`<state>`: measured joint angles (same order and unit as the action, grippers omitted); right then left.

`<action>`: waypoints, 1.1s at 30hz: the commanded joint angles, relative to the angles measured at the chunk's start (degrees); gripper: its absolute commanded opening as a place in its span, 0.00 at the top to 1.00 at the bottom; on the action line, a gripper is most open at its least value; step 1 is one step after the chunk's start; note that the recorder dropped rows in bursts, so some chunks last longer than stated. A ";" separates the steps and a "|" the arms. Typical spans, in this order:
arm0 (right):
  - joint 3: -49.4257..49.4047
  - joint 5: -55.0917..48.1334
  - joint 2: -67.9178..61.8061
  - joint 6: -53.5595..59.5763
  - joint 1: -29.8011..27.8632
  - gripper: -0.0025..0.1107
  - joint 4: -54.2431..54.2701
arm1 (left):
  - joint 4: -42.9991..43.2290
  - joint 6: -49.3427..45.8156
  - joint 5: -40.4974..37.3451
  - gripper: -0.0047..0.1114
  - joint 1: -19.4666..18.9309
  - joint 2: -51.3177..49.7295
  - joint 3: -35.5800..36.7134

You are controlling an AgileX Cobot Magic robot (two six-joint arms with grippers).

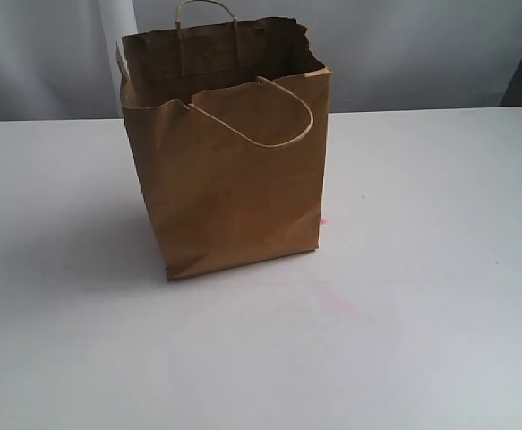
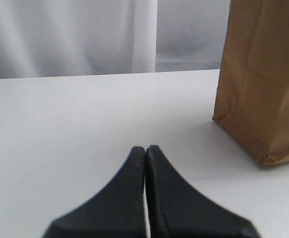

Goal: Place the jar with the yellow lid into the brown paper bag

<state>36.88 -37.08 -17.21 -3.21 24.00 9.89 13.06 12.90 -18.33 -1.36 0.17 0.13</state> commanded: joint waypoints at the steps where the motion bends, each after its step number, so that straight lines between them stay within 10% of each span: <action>1: -1.94 8.98 2.11 0.40 -0.26 0.98 -7.28 | -0.22 0.22 0.57 0.95 0.15 -0.17 -0.13; 10: -19.36 29.84 14.69 0.40 -9.44 0.98 -15.48 | -0.22 0.22 0.57 0.95 0.15 -0.17 -0.13; 33: -31.89 25.12 17.21 -0.03 -20.01 0.98 -14.81 | -0.22 0.22 0.57 0.95 0.15 -0.17 -0.13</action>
<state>5.10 -9.87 -0.31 -3.21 4.40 -4.88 13.06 12.90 -18.33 -1.36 0.17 0.13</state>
